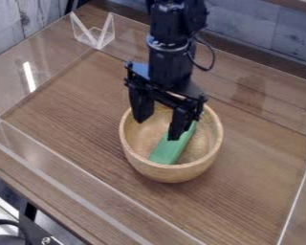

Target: Move green stick from inside the wooden bowl to the table next to it

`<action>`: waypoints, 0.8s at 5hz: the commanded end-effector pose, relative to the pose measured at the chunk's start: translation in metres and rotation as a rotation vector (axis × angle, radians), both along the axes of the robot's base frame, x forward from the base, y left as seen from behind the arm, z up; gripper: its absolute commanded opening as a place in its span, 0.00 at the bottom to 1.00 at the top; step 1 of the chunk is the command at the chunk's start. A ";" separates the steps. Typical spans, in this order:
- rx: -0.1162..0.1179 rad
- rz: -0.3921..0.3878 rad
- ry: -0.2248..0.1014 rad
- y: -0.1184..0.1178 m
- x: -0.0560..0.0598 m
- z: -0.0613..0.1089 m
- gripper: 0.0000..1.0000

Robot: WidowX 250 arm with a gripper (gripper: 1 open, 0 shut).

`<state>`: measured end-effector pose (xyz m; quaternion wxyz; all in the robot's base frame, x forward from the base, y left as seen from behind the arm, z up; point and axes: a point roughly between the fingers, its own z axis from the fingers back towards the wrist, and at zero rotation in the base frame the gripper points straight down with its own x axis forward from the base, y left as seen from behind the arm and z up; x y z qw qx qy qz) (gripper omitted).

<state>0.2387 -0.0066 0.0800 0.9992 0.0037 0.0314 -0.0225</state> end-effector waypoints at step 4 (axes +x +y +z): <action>-0.014 0.000 -0.108 -0.009 0.007 -0.015 1.00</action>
